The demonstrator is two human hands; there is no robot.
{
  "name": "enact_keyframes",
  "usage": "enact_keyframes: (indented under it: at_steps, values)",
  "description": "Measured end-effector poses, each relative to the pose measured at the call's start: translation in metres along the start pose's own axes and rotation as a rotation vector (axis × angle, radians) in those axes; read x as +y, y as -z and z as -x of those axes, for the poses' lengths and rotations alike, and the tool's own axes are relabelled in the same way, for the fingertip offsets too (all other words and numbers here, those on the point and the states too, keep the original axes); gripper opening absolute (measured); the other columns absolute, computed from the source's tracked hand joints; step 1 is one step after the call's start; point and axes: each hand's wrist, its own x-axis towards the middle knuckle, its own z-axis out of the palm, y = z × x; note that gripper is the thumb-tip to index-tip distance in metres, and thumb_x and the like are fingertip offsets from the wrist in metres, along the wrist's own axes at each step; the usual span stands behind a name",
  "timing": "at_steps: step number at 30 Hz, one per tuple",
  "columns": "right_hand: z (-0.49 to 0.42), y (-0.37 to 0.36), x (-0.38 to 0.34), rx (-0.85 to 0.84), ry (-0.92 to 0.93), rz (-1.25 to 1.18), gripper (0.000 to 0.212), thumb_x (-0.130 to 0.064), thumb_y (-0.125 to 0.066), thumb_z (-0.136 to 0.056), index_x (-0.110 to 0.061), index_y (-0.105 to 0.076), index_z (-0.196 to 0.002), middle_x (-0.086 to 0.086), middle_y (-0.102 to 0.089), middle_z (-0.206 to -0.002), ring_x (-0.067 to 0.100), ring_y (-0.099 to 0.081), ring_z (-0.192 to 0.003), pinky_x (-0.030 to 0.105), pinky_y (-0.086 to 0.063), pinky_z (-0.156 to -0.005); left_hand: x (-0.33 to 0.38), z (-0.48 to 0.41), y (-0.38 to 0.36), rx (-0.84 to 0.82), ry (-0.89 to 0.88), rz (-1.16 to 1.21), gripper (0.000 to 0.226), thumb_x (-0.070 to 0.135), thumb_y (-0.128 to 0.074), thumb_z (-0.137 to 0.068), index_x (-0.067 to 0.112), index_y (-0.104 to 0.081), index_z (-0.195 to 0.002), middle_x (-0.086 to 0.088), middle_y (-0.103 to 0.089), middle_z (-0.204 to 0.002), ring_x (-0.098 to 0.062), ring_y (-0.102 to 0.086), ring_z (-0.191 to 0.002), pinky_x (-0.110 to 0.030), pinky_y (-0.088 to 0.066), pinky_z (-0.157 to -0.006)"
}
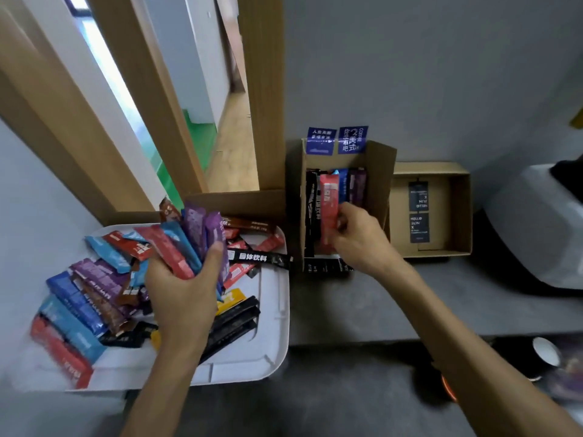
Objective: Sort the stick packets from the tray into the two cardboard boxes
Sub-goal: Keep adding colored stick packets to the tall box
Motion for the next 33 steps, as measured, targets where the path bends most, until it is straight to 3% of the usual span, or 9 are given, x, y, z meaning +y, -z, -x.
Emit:
enact_keyframes:
  at_steps: [2, 4, 8, 12, 16, 23, 27, 30, 33]
  values:
    - [-0.013, -0.008, -0.001, 0.011, 0.006, -0.002, 0.011, -0.022, -0.063, -0.096, -0.023, -0.057, -0.105, -0.009, -0.065, -0.09, 0.0, -0.063, -0.076, 0.014, -0.05, -0.06, 0.0, 0.004, -0.003, 0.011, 0.003, 0.014, 0.033, 0.033, -0.076, -0.083, 0.037, -0.051, -0.102, 0.022, -0.057, -0.094, 0.009, -0.062, -0.086, -0.023, -0.052, -0.073]
    - [-0.022, -0.019, 0.004, 0.026, 0.012, -0.04, 0.015, -0.018, -0.065, -0.095, -0.02, -0.058, -0.108, -0.008, -0.066, -0.093, -0.001, -0.063, -0.079, 0.013, -0.05, -0.062, -0.002, 0.009, -0.006, 0.013, 0.022, 0.004, 0.043, 0.034, -0.077, -0.081, 0.026, -0.052, -0.115, 0.017, -0.06, -0.099, -0.003, -0.064, -0.094, -0.03, -0.056, -0.078]
    - [-0.03, -0.037, 0.02, 0.12, 0.039, -0.047, 0.019, -0.017, -0.066, -0.094, -0.017, -0.063, -0.112, -0.001, -0.071, -0.1, 0.011, -0.07, -0.089, 0.035, -0.062, -0.081, -0.007, 0.018, -0.01, 0.017, 0.046, -0.034, 0.05, 0.037, -0.078, -0.08, 0.023, -0.053, -0.121, 0.007, -0.064, -0.105, -0.018, -0.067, -0.102, -0.041, -0.059, -0.08]
    - [-0.033, -0.042, 0.027, 0.247, 0.076, -0.016, 0.015, -0.021, -0.069, -0.092, -0.016, -0.06, -0.104, -0.001, -0.069, -0.093, 0.014, -0.07, -0.082, 0.04, -0.062, -0.074, -0.007, 0.022, -0.011, 0.01, 0.062, -0.037, 0.048, 0.037, -0.077, -0.079, 0.028, -0.05, -0.118, 0.017, -0.06, -0.1, -0.013, -0.065, -0.099, -0.038, -0.059, -0.079]
    - [-0.038, -0.047, 0.025, 0.209, 0.16, 0.032, 0.007, -0.02, -0.064, -0.095, -0.018, -0.061, -0.101, -0.002, -0.07, -0.098, 0.013, -0.07, -0.087, 0.04, -0.062, -0.075, -0.007, 0.023, -0.011, 0.009, 0.061, -0.023, 0.044, 0.034, -0.077, -0.08, 0.027, -0.052, -0.115, 0.017, -0.061, -0.098, -0.007, -0.064, -0.093, -0.028, -0.056, -0.072]
    - [-0.044, -0.051, 0.027, 0.206, 0.303, 0.256, 0.017, -0.017, -0.057, -0.098, -0.017, -0.058, -0.114, 0.005, -0.067, -0.11, 0.022, -0.07, -0.094, 0.042, -0.062, -0.076, -0.006, 0.023, -0.013, 0.002, 0.081, -0.014, 0.048, 0.037, -0.075, -0.079, 0.031, -0.047, -0.116, 0.022, -0.055, -0.098, -0.005, -0.061, -0.089, -0.026, -0.054, -0.069]
    - [-0.047, -0.054, 0.024, 0.2, 0.293, 0.272, 0.018, -0.014, -0.056, -0.098, -0.014, -0.058, -0.116, 0.007, -0.065, -0.112, 0.025, -0.069, -0.098, 0.043, -0.062, -0.079, -0.004, 0.026, -0.016, -0.012, 0.089, -0.012, 0.046, 0.036, -0.075, -0.08, 0.033, -0.044, -0.114, 0.023, -0.052, -0.096, -0.009, -0.06, -0.092, -0.032, -0.055, -0.078]
    - [-0.045, -0.052, 0.025, 0.181, 0.29, 0.252, 0.015, -0.013, -0.058, -0.097, -0.013, -0.06, -0.112, 0.007, -0.065, -0.112, 0.022, -0.068, -0.098, 0.041, -0.061, -0.081, 0.0, 0.027, -0.016, -0.032, 0.089, 0.011, 0.036, 0.034, -0.076, -0.08, 0.038, -0.046, -0.101, 0.021, -0.055, -0.096, -0.006, -0.061, -0.089, -0.029, -0.054, -0.074]
    - [-0.039, -0.044, 0.025, 0.126, 0.275, 0.2, 0.015, -0.014, -0.06, -0.097, -0.014, -0.064, -0.111, 0.003, -0.067, -0.113, 0.017, -0.067, -0.101, 0.038, -0.06, -0.087, 0.005, 0.027, -0.017, -0.058, 0.094, 0.048, 0.042, 0.037, -0.075, -0.077, 0.034, -0.051, -0.11, 0.015, -0.062, -0.102, -0.012, -0.067, -0.095, -0.028, -0.056, -0.071]
